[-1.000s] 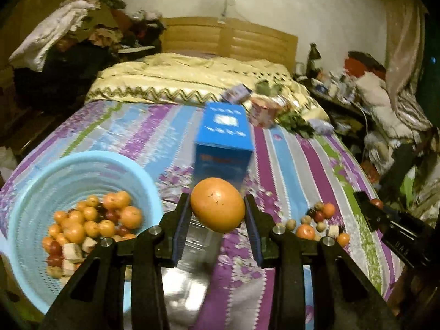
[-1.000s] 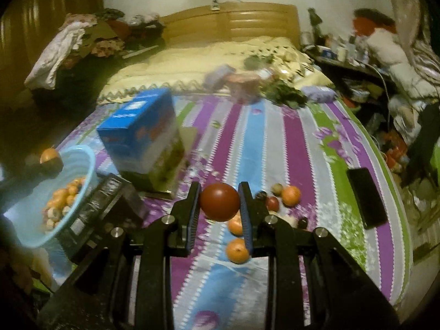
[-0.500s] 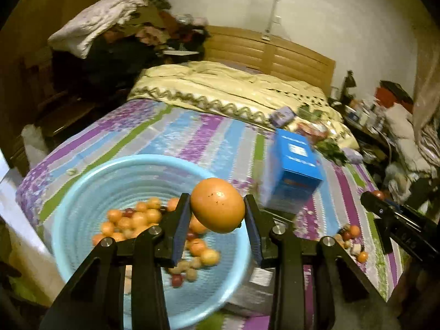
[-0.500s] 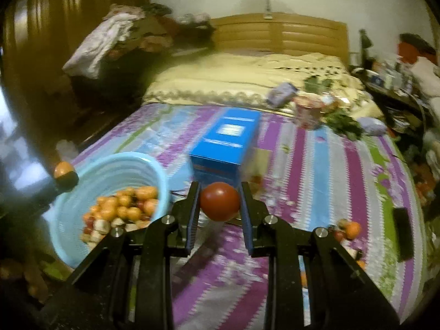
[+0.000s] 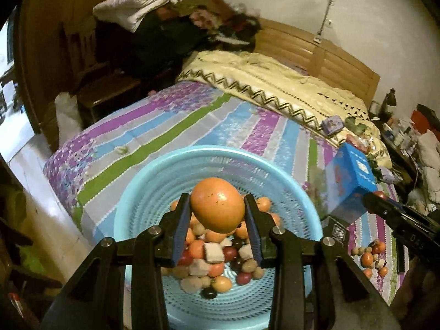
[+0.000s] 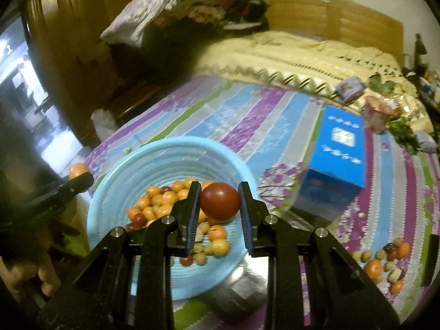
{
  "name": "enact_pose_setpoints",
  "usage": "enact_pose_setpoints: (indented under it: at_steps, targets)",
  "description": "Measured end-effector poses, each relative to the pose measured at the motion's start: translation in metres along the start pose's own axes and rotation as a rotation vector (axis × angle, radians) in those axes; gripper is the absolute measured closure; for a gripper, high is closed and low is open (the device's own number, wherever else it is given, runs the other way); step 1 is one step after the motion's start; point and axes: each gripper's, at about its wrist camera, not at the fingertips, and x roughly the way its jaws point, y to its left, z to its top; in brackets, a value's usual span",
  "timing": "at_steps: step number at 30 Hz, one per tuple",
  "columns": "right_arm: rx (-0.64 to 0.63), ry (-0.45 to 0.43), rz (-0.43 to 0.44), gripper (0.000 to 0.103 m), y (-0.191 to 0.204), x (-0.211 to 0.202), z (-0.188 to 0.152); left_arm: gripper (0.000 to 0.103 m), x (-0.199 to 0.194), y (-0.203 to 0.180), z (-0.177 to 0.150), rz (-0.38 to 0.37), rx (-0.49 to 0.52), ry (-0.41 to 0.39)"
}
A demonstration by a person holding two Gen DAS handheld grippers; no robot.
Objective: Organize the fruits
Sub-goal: 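Carry the tomato and orange with both tools over the light-blue basket, then open both tools to drop the tomato and orange into the basket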
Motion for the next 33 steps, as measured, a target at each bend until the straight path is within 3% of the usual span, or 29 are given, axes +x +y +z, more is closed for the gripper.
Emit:
enact_pose_setpoints:
  at_steps: [10, 33]
  targets:
    - [-0.014, 0.164, 0.054, 0.075, 0.024, 0.037, -0.002, 0.064, 0.024, 0.023, -0.006, 0.002, -0.028, 0.085]
    - [-0.029, 0.208, 0.052, 0.075, 0.03, 0.057, -0.006, 0.064, 0.043, 0.038, -0.007, -0.01, -0.058, 0.146]
